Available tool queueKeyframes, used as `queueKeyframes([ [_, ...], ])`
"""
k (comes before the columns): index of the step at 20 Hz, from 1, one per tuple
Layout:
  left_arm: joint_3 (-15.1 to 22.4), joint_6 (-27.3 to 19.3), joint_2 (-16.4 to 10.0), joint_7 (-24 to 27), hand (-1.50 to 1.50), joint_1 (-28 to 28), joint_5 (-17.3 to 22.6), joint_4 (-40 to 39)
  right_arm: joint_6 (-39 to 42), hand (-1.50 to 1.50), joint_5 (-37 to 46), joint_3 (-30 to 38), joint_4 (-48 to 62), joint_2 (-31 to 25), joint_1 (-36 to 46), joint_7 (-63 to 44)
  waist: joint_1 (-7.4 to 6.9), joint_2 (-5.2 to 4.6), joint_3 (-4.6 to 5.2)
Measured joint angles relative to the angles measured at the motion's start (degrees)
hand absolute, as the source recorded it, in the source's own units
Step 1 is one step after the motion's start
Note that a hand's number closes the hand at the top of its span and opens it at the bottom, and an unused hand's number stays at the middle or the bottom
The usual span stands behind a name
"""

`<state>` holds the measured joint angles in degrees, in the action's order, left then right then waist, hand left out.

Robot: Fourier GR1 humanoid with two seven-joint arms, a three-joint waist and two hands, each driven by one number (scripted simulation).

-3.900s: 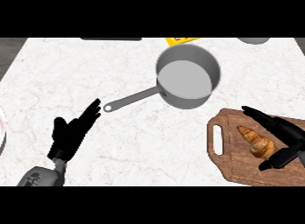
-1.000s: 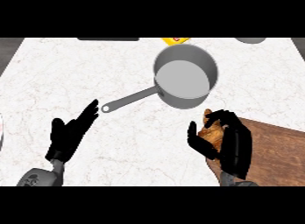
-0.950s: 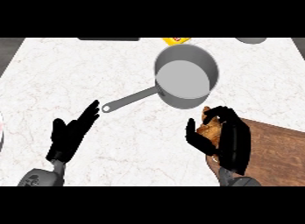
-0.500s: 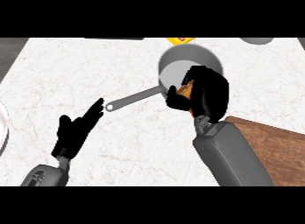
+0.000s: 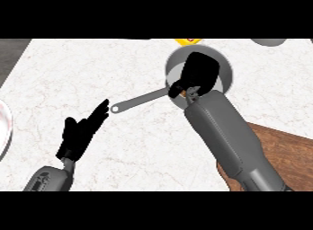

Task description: Pick the croissant from the cutting board and place it in the pot

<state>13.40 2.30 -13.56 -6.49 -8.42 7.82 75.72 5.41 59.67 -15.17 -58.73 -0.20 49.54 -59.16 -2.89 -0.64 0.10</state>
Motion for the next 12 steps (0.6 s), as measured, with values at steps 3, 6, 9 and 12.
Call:
queueKeyframes([
  [3, 0.3, 0.5, 0.2, -0.4, 0.0, -0.4, 0.0, 0.0, 1.1, -1.5, -5.8, 1.9, 5.4, -0.1, 2.0, -1.8, -0.58, -0.08, -0.03],
  [6, 0.1, 1.0, 0.1, -0.1, 0.0, -0.8, 0.0, -0.4, 1.3, -1.5, -11.2, 2.5, 11.4, -0.2, 4.9, -2.8, -1.2, -0.09, -0.03],
  [9, -0.3, 1.4, 0.1, -0.9, 0.0, -1.5, 0.2, -0.4, -3.3, -1.5, -15.1, 1.4, 16.4, -0.1, 7.5, -1.2, -1.34, -0.07, -0.08],
  [12, -0.1, 1.3, 0.6, -0.4, 0.0, -1.4, -0.2, -0.6, -11.5, -1.5, -15.9, 2.0, 16.6, 0.0, 9.1, 1.9, -1.45, -0.22, -0.12],
])
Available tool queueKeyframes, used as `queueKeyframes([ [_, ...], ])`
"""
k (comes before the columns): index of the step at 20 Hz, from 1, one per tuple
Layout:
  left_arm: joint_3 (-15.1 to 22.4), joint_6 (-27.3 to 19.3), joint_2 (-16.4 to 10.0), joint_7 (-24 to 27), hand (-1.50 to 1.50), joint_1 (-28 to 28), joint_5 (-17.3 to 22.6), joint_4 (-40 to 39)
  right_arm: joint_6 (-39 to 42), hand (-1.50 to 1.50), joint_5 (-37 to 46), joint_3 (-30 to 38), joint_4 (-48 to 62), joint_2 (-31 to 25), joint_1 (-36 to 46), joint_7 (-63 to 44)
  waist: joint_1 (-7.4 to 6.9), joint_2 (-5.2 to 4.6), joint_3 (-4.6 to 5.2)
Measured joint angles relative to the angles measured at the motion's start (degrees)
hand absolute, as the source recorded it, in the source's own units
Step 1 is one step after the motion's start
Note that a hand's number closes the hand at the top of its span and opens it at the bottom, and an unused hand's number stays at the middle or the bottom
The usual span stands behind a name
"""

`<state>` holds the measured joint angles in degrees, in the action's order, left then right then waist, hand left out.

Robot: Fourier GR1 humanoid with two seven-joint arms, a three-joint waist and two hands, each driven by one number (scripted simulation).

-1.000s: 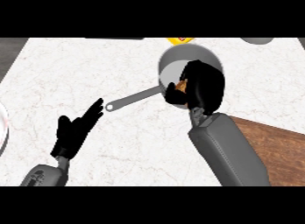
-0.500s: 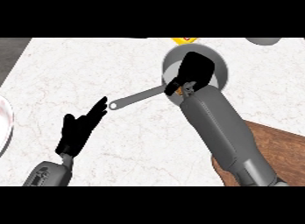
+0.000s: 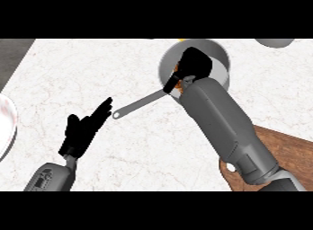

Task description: Pick the croissant from the cutting board and place it in the pot

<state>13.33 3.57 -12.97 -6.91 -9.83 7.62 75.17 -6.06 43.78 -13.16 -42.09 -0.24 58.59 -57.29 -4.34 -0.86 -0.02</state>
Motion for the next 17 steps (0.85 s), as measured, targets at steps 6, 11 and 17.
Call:
queueKeyframes([
  [6, -0.4, 0.1, -0.4, 0.0, 0.0, 1.0, 0.1, 0.4, -20.3, -1.5, 0.9, 2.4, -3.9, 0.0, 0.6, 4.5, 0.51, 0.13, -0.05],
  [11, -1.3, 0.1, -1.0, 0.5, 0.0, 2.6, 0.4, 0.8, -34.0, -1.5, 4.6, 4.9, -6.1, 0.0, 0.6, 4.6, 2.13, 0.57, 0.0],
  [17, -2.5, -0.8, -0.9, 0.0, 0.0, 3.1, 0.4, 1.0, -43.6, -1.5, 7.5, 6.0, -13.8, -0.1, -5.5, 6.6, 4.1, 1.03, 0.0],
])
